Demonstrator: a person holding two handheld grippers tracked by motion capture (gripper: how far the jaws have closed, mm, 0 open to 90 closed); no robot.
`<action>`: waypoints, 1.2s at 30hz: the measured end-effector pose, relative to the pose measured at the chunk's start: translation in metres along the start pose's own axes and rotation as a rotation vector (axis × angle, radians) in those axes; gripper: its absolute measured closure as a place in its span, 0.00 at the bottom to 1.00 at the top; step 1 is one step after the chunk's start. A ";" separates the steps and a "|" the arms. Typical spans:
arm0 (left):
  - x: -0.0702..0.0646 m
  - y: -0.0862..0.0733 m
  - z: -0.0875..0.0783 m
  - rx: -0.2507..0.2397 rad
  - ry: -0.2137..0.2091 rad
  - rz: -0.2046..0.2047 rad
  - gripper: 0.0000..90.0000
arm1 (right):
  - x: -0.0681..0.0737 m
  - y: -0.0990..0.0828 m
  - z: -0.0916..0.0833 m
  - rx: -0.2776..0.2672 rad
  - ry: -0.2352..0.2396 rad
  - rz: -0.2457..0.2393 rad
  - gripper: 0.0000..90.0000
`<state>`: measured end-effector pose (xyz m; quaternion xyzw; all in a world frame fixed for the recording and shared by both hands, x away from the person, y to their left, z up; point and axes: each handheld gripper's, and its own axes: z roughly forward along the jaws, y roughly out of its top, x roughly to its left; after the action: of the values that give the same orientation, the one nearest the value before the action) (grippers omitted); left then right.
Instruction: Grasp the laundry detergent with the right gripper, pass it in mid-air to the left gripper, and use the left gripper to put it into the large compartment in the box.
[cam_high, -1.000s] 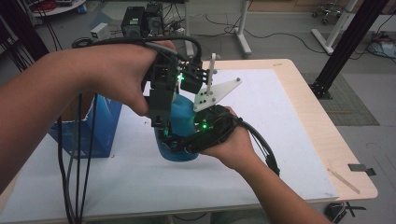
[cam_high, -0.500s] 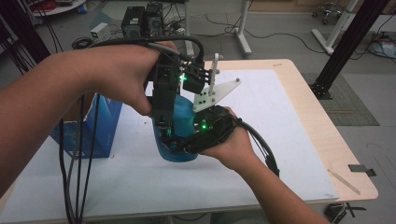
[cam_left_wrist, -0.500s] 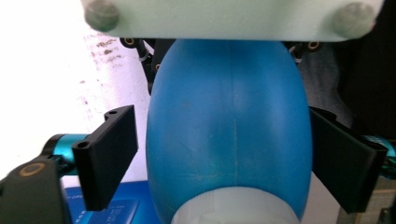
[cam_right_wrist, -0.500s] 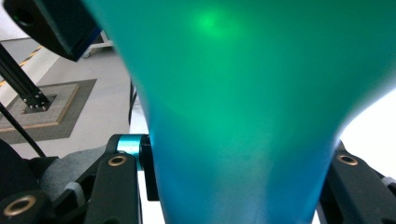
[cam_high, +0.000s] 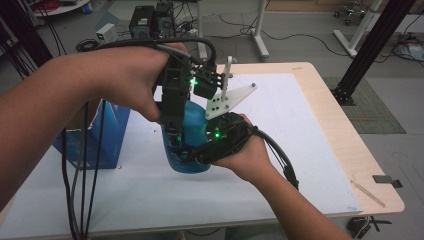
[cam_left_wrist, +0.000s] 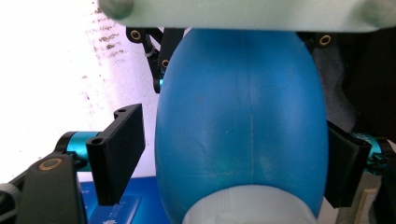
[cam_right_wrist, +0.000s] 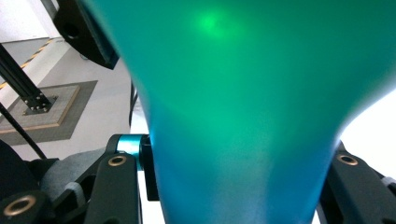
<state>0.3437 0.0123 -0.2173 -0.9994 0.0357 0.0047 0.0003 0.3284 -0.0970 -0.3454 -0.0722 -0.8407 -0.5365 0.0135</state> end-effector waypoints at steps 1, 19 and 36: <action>0.000 0.000 0.000 -0.003 -0.001 0.002 0.24 | 0.000 0.000 0.000 0.000 -0.001 -0.002 0.51; -0.002 0.003 -0.001 -0.003 -0.018 0.013 0.37 | 0.000 0.000 0.001 -0.007 -0.001 0.003 0.51; 0.000 0.002 -0.002 -0.019 -0.005 0.003 0.42 | -0.002 0.000 0.000 -0.025 0.002 0.010 0.51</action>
<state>0.3437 0.0105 -0.2150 -0.9992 0.0371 0.0077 -0.0092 0.3303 -0.0971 -0.3457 -0.0761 -0.8335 -0.5470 0.0161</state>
